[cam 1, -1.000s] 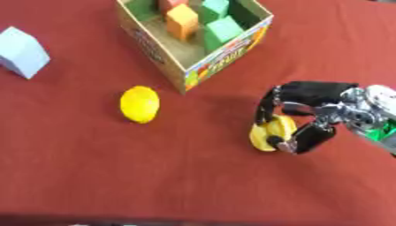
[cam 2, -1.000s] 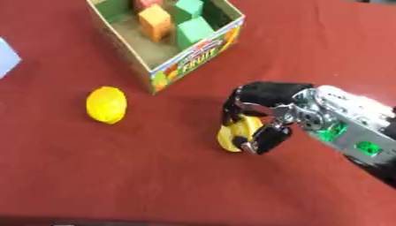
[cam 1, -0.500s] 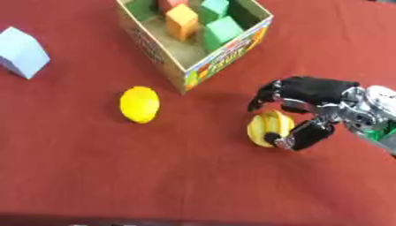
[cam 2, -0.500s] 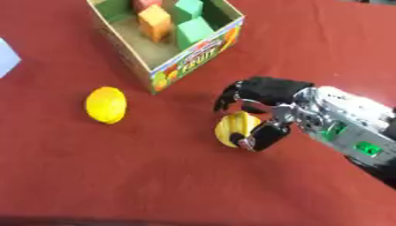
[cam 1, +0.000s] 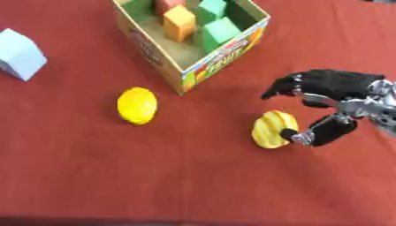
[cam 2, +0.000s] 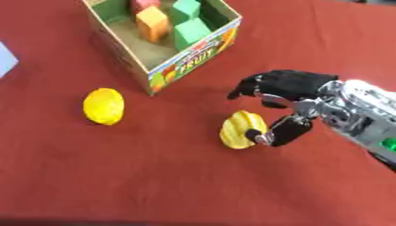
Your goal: Pick up objects on the table and place them in the box.
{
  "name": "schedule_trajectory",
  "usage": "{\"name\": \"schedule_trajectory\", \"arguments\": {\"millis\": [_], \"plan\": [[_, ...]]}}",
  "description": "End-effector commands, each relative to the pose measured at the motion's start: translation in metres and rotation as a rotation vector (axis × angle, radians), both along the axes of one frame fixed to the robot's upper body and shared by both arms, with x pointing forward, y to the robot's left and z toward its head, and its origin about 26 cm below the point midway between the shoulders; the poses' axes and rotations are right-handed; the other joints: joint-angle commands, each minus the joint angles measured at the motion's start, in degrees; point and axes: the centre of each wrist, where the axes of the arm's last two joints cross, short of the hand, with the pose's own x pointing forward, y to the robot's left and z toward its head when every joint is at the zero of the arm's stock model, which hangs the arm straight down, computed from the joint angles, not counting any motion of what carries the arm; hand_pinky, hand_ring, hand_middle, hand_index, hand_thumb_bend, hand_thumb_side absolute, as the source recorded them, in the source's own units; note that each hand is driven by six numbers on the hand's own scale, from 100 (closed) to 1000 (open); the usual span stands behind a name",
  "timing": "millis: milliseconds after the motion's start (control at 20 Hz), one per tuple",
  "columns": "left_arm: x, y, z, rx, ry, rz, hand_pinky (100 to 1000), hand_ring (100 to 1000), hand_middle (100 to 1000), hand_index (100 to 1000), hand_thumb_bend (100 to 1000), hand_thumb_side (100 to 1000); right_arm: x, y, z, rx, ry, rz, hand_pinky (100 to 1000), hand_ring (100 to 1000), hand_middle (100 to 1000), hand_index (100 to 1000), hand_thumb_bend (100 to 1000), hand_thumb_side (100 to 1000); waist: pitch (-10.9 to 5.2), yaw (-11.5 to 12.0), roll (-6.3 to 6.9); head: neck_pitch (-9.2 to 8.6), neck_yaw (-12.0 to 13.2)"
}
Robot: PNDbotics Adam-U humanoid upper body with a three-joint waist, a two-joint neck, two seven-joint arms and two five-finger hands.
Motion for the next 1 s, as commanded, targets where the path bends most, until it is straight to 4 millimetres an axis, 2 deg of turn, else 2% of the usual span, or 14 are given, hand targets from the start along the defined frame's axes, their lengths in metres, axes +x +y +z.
{"name": "schedule_trajectory", "arguments": {"millis": [50,300,600,750,850,1000], "plan": [[-0.002,0.001,0.009,0.017,-0.029,-0.004,752,564,540,813,100,524,-0.002,-0.005,0.011,-0.039,-0.043,-0.036,884,916,808,901,335,226,-1.04,-0.12,0.48,-0.77,-0.03],[-0.002,0.000,0.009,0.014,-0.028,-0.009,752,564,541,813,100,526,-0.003,-0.002,0.005,-0.053,0.001,-0.051,876,903,775,886,309,297,-0.74,0.02,0.64,-0.83,-0.15],[-0.001,-0.001,0.009,0.012,-0.030,-0.016,751,563,541,812,100,529,-0.003,0.004,-0.001,-0.089,0.070,-0.065,853,849,651,797,296,355,-0.33,0.30,0.68,-0.89,-0.45],[-0.001,-0.002,0.009,0.010,-0.031,-0.019,751,562,542,812,100,531,-0.003,0.008,-0.002,-0.089,0.091,-0.073,839,812,600,753,270,299,-0.13,0.51,0.68,-0.86,-0.55],[-0.001,-0.002,0.009,0.009,-0.030,-0.018,751,562,542,812,100,532,-0.002,0.009,-0.002,-0.077,0.092,-0.074,830,787,569,722,249,211,-0.04,0.61,0.68,-0.76,-0.59],[-0.001,-0.002,0.009,0.007,-0.030,-0.018,750,562,542,811,100,533,-0.001,0.011,0.000,-0.046,0.069,-0.074,813,741,530,682,226,200,0.01,0.61,0.60,-0.67,-0.56]]}}
